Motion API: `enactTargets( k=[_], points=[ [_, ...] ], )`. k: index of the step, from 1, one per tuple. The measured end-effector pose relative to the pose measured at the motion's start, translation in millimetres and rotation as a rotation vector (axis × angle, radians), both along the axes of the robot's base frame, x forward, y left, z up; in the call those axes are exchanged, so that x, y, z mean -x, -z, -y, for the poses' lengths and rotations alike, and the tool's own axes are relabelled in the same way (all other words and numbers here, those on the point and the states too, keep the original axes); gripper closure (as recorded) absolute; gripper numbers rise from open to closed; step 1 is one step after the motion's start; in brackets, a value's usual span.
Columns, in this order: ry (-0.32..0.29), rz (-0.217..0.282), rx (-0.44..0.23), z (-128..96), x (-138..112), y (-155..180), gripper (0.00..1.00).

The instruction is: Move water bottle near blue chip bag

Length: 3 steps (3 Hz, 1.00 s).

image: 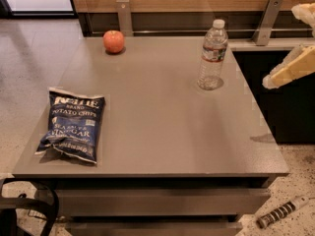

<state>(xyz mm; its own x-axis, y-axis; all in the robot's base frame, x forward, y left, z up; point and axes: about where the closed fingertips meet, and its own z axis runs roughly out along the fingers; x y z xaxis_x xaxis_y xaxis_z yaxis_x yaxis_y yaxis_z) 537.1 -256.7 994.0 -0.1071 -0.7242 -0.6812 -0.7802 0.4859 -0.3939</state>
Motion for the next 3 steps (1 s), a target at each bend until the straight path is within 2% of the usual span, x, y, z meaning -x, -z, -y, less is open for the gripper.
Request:
enactTargets(
  k=[1, 2, 3],
  points=[
    [0.000, 0.059, -0.213, 1.2, -27.9, 7.7, 0.00],
    [-0.007, 0.021, -0.409, -6.5, -48.2, 21.0, 0.00],
    [-0.008, -0.062, -0.563, -16.4, -65.6, 35.6, 0.00]
  ],
)
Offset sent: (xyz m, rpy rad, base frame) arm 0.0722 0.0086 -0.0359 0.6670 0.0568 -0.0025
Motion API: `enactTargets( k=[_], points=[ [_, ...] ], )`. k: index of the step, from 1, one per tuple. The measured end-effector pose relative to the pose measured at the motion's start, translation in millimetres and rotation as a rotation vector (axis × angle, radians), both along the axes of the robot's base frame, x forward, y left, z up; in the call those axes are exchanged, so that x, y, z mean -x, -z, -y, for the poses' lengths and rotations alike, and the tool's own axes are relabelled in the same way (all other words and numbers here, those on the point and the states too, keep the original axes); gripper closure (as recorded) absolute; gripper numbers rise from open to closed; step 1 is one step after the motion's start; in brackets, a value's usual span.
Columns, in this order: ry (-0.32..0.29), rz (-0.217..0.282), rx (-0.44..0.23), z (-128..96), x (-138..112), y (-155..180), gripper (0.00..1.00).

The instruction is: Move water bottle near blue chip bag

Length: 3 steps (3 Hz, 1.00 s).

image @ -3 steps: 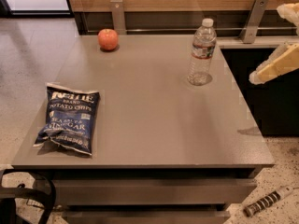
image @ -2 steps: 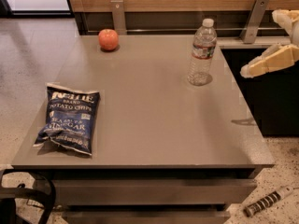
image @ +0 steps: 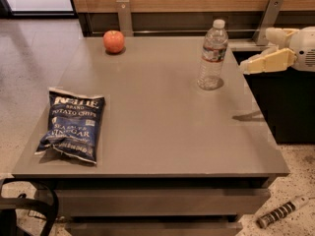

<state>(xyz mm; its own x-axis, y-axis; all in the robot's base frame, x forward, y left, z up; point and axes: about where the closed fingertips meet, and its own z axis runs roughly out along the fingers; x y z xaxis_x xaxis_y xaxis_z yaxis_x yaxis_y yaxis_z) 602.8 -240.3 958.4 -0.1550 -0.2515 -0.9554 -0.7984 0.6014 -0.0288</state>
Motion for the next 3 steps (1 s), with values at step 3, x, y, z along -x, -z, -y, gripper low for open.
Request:
enactTargets(
  k=[3],
  points=[
    [-0.014, 0.059, -0.038, -14.7, -26.3, 12.5, 0.00]
  ],
)
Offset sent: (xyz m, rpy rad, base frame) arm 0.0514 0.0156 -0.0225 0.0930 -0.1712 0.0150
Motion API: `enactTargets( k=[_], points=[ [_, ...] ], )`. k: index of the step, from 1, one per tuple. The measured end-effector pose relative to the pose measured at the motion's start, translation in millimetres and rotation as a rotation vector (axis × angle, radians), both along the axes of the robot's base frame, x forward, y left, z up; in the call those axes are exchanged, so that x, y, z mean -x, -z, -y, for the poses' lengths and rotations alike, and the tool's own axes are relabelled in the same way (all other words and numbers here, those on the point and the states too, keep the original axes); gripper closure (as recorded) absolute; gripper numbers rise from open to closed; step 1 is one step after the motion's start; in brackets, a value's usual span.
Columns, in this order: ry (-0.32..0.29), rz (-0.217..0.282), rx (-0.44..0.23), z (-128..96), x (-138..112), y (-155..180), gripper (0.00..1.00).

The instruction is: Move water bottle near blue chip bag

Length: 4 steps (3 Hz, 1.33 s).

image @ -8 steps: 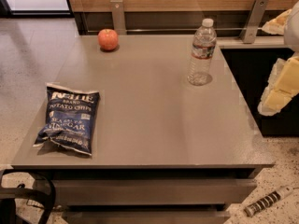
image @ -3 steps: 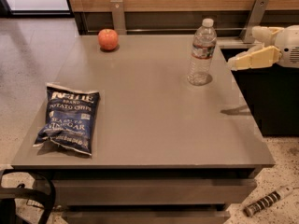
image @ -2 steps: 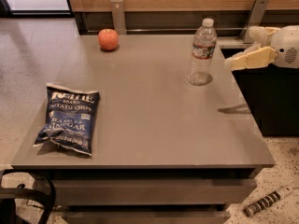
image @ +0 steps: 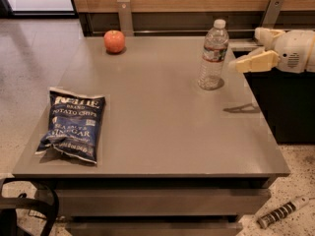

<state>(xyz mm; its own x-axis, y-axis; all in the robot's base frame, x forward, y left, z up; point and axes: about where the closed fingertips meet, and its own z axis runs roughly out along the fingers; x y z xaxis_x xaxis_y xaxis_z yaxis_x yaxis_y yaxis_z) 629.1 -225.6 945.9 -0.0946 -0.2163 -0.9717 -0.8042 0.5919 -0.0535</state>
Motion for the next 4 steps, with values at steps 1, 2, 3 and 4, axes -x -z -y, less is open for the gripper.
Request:
enactTargets(
  k=[1, 2, 3, 4],
  points=[
    [-0.013, 0.053, -0.050, -14.3, -24.7, 12.2, 0.00],
    [-0.024, 0.085, -0.088, -24.3, -39.8, 20.2, 0.00],
    [-0.031, 0.105, -0.111, -32.4, -47.8, 24.7, 0.21],
    [-0.035, 0.103, -0.111, -34.9, -47.8, 24.3, 0.44]
  ],
)
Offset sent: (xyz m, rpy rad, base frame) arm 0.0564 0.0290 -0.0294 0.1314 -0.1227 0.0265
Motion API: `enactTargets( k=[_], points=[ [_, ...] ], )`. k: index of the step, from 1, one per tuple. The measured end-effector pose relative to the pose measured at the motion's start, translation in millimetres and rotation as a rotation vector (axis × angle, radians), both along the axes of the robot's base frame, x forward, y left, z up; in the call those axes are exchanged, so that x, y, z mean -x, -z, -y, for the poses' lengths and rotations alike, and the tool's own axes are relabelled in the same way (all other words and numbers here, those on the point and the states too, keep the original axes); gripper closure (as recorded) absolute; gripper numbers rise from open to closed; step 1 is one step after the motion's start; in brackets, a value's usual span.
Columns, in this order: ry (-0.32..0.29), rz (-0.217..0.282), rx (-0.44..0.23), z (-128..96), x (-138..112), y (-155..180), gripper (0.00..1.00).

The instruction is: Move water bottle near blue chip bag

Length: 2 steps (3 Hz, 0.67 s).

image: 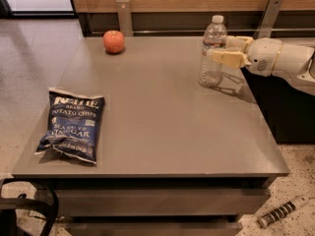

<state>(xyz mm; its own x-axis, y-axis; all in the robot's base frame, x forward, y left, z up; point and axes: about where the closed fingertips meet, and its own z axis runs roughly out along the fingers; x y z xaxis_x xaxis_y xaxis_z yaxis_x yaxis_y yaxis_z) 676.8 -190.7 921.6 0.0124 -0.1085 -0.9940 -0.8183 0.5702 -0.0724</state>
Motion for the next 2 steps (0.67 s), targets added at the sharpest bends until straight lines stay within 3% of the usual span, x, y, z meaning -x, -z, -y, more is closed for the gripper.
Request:
enactTargets(
  k=[2],
  points=[
    [-0.010, 0.000, -0.001, -6.4, -0.8, -0.1, 0.92]
  ],
)
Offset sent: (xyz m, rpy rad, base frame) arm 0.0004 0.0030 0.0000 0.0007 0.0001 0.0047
